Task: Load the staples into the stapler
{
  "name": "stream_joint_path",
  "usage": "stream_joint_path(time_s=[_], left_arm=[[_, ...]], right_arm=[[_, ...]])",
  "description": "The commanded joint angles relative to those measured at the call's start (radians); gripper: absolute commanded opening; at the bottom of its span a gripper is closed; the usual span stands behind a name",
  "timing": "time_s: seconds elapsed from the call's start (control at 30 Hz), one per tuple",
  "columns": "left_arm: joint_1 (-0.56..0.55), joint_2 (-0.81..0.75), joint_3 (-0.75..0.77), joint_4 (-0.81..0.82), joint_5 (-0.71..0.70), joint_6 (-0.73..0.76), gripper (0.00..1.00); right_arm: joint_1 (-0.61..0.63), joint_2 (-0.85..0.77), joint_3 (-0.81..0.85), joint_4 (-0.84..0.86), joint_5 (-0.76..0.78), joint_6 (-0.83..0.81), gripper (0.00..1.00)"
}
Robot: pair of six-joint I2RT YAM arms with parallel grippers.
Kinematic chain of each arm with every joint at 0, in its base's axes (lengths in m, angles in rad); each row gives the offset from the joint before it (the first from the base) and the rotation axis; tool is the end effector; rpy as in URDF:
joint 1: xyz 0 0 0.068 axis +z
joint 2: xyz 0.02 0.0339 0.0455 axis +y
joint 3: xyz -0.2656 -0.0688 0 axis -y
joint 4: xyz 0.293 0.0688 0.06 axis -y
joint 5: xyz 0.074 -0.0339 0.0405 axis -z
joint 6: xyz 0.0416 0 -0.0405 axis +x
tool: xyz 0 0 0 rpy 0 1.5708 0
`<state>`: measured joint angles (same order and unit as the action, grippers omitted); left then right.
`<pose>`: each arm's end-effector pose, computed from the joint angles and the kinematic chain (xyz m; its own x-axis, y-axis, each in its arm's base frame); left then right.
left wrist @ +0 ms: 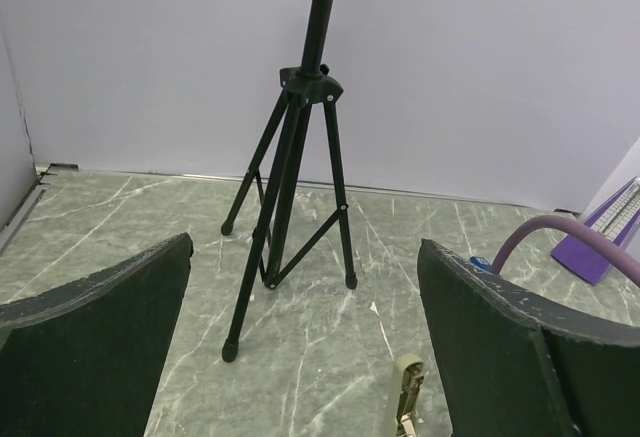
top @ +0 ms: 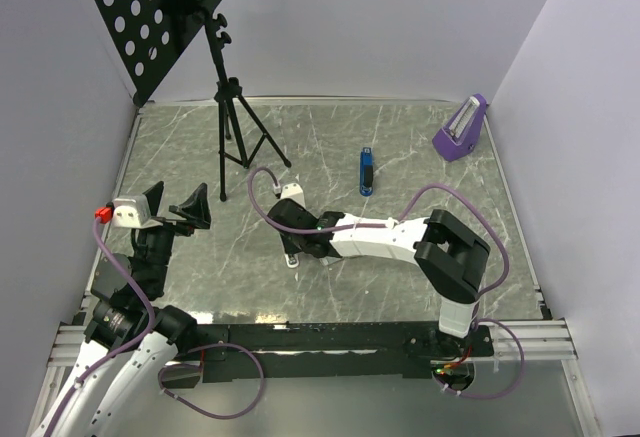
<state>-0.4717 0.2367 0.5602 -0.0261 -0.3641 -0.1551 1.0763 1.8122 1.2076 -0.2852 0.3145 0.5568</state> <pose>0.1212 -0.0452 0.3589 0.2392 -0.2840 -0.9285 0.1602 0.9547 -0.2508 0.2155 0.3725 0.1660 -0.7065 -0.2515 -0.6615 -0.4373 0.8901 0.1287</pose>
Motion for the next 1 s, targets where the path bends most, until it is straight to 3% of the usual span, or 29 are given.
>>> stream_joint_path(time_s=[0.0,0.57,0.97], left_arm=[[0.005,-0.008,0.015,0.029,0.004,-0.014,1.00],[0.007,-0.005,0.014,0.029,0.005,-0.015,0.99],[0.007,-0.013,0.012,0.029,0.002,-0.017,1.00]], right_arm=[[-0.004,-0.036,-0.003,0.035,-0.020,0.003,0.10],[-0.013,0.022,0.018,-0.017,-0.034,0.028,0.09],[-0.012,-0.062,-0.023,0.056,-0.014,0.026,0.09]])
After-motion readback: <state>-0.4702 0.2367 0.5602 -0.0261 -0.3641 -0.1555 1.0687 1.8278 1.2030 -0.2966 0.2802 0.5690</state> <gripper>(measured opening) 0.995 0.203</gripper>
